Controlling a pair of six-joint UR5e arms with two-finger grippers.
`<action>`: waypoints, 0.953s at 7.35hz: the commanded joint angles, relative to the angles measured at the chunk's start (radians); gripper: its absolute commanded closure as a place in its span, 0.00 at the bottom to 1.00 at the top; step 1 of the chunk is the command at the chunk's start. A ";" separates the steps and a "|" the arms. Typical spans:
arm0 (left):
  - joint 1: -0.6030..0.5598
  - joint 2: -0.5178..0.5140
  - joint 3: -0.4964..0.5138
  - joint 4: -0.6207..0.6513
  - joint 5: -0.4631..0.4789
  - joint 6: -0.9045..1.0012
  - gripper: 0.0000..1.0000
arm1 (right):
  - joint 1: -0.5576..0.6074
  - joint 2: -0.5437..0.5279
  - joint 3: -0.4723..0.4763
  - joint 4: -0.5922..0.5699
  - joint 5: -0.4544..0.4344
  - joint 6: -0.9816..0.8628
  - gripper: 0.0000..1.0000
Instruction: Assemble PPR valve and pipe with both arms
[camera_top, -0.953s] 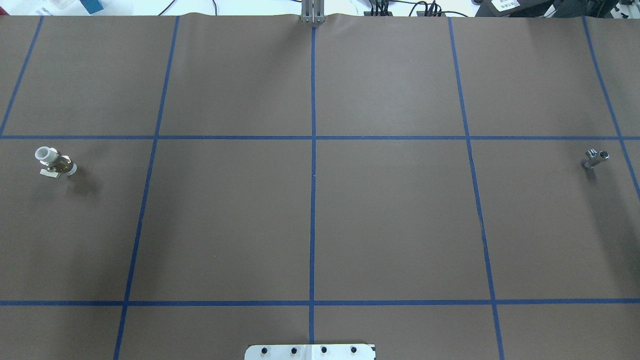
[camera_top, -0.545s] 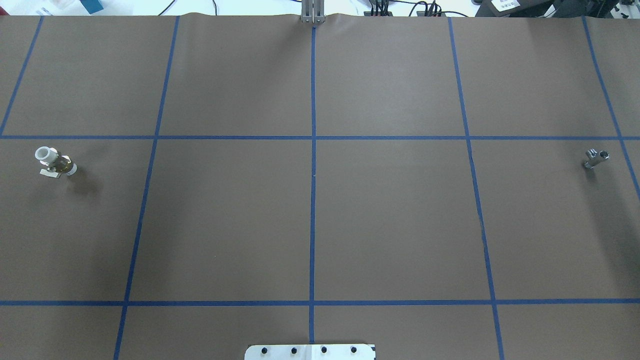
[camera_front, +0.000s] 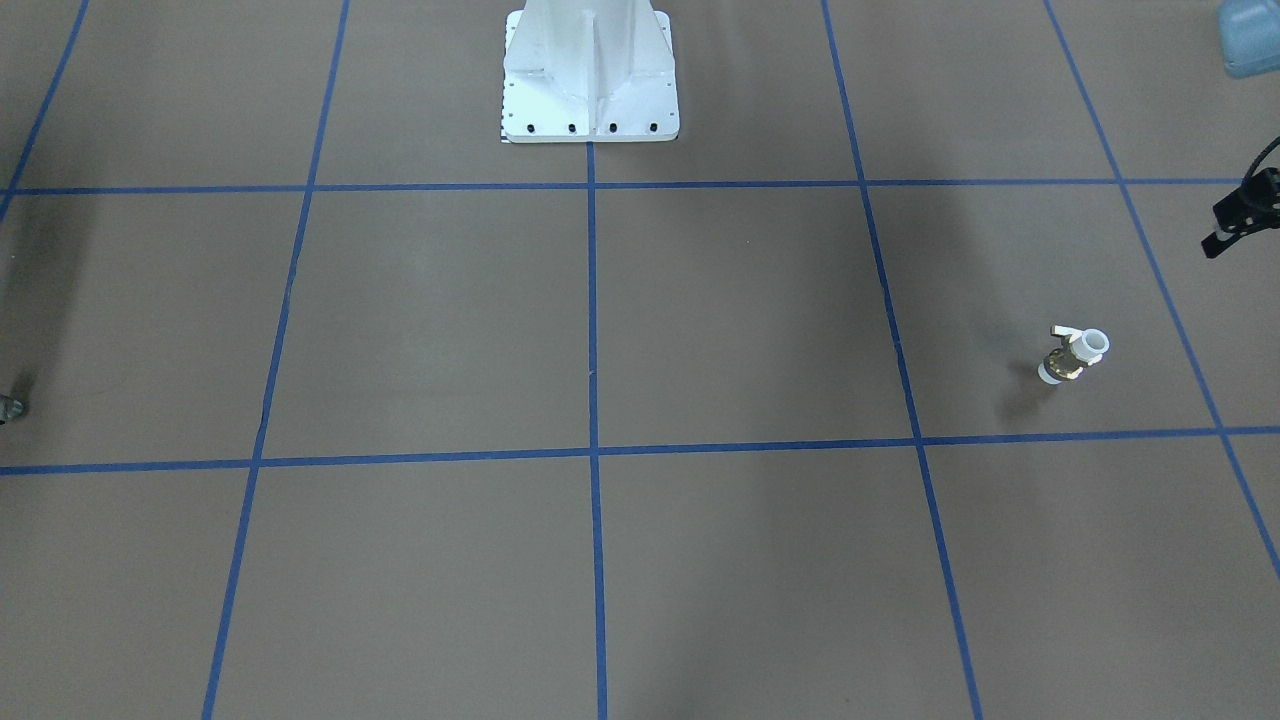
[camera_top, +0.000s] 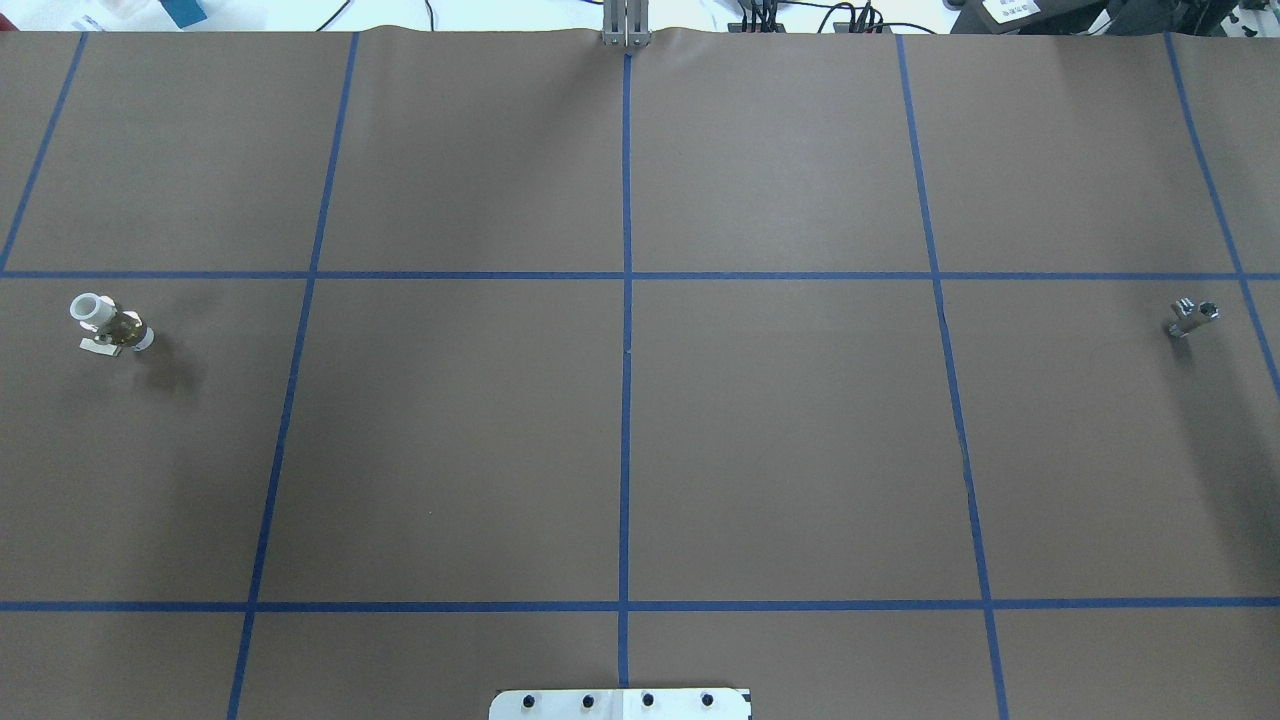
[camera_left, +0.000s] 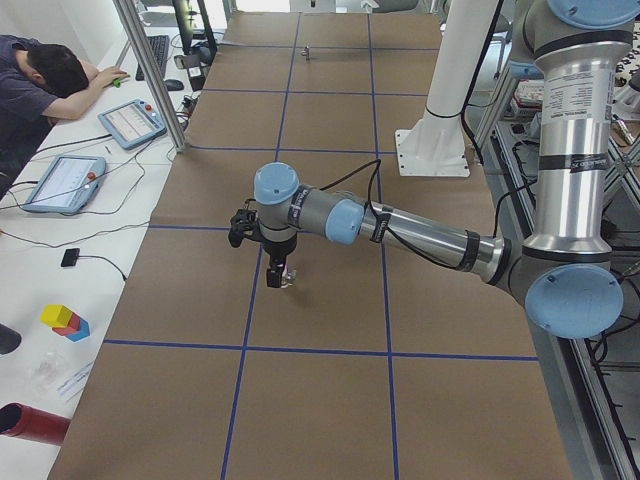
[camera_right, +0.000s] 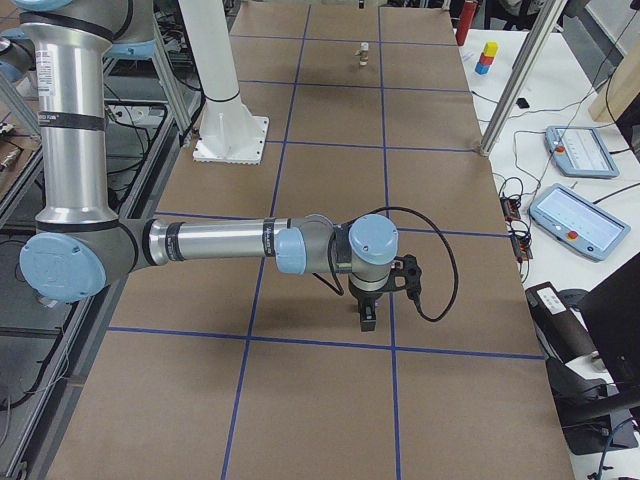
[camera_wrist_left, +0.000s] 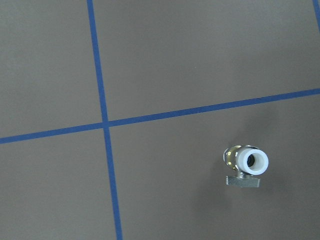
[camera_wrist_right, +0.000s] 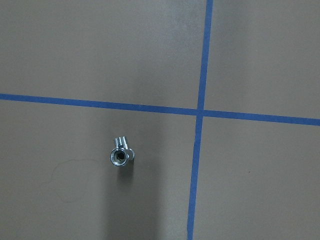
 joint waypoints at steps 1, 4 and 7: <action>0.174 -0.052 0.001 -0.038 0.090 -0.199 0.00 | 0.000 0.000 -0.002 -0.002 0.002 -0.001 0.01; 0.231 -0.055 0.108 -0.150 0.143 -0.201 0.00 | 0.000 0.000 -0.003 -0.004 0.002 0.002 0.01; 0.256 -0.080 0.224 -0.258 0.143 -0.201 0.00 | 0.000 0.000 -0.002 -0.005 0.005 0.002 0.01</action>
